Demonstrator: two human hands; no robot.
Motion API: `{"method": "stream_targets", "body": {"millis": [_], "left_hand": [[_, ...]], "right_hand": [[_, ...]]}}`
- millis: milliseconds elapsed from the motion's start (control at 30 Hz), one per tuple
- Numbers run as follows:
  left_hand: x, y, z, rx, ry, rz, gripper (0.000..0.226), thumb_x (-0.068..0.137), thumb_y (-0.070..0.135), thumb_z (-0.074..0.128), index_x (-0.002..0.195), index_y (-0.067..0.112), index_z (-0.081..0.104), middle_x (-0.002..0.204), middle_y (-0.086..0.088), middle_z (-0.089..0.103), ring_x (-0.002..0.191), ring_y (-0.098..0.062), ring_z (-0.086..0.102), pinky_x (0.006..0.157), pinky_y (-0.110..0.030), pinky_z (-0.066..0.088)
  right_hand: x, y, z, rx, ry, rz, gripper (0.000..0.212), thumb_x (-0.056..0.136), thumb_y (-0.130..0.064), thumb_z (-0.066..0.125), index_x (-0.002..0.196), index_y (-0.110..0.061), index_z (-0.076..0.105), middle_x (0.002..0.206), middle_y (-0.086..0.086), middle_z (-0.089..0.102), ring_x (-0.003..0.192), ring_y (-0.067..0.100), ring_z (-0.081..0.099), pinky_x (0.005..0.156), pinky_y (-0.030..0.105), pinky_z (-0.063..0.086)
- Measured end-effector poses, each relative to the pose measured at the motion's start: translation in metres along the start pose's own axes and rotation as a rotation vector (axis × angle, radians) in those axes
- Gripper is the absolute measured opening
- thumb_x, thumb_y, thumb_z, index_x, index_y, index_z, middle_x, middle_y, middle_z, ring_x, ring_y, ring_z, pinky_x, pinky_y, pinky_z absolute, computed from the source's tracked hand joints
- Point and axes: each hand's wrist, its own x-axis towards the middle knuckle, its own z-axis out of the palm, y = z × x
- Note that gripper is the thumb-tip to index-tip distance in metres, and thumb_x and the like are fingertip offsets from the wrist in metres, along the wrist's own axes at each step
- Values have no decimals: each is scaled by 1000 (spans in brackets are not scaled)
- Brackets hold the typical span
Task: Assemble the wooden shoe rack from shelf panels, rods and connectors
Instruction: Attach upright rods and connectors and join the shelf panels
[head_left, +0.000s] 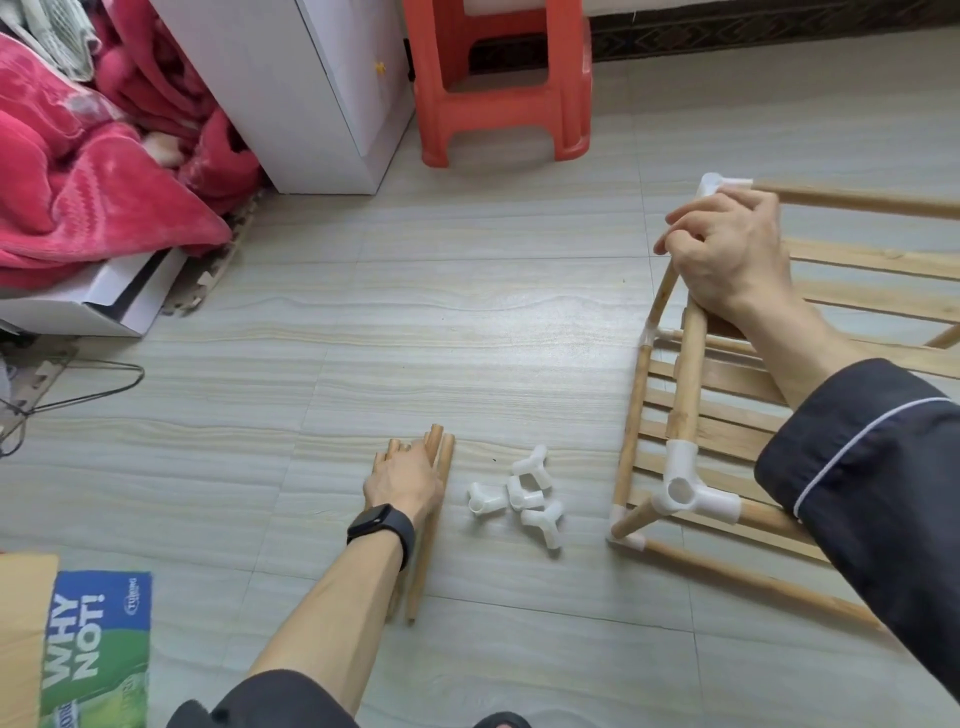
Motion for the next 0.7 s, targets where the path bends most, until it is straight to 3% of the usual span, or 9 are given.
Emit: {"method": "stream_targets", "body": {"millis": [100,167,200,267,333,400,467,567,700], "left_hand": [[-9,21,-47,-141,72,90,37,99,46,50,128,24,55,111,-5,68,101,-29,62,80,-37,48],[-23,41,-86,-409,76,174,35,96,46,58,126,28,59,105,0,71,96,-25,67,78,-37,55],[-32,53,-106,-599,66,214,31,95,45,62,121,28,61,99,2,72,90,-22,70,71,-35,58],[-55,78,-145,-964,4,302,28,93,39,68,115,22,67,90,2,73,73,-19,72,54,-28,55],[-82,104,-176,-1207,-112,420,26,93,34,72,115,22,68,89,-2,72,69,-23,73,53,-27,55],[-111,129,-198,-1359,-200,512,26,92,31,74,114,21,67,90,-3,74,73,-29,75,55,-27,56],[-138,149,-210,-1432,-235,582,24,91,30,75,112,22,67,94,-3,76,78,-31,75,58,-27,56],[-173,165,-211,-1428,-260,673,27,90,33,76,113,23,67,96,-4,77,81,-29,75,65,-29,58],[-196,161,-173,-1303,-218,635,25,94,45,68,113,29,64,110,1,73,95,-19,72,70,-29,58]], "right_hand": [[-4,-5,-9,-55,-141,-74,49,85,-51,40,113,-29,74,145,-6,57,143,25,30,115,32,19],[-13,-9,-25,-26,-336,-94,70,74,-66,40,130,-31,63,160,1,39,151,29,23,122,42,14],[-21,-11,-35,63,-380,-66,74,74,-68,45,135,-30,60,161,4,37,150,29,26,122,43,18],[-40,-14,-58,318,-351,-7,59,89,-62,61,135,-25,59,150,5,52,137,21,48,110,31,36],[-65,-20,-85,513,-380,25,54,89,-64,62,126,-24,63,130,-2,66,114,7,63,86,12,47],[-97,-33,-114,602,-515,25,63,79,-78,63,114,-26,69,110,-8,74,90,2,69,65,12,49],[-130,-42,-133,572,-608,-24,53,81,-73,66,104,-26,75,96,-6,76,73,1,67,59,18,49],[-170,-41,-147,444,-542,-27,27,91,-47,71,91,-20,73,85,3,73,62,9,66,57,26,51],[-208,-33,-150,546,-458,62,18,98,-28,66,96,-11,65,82,8,73,62,16,71,56,28,57]]}}
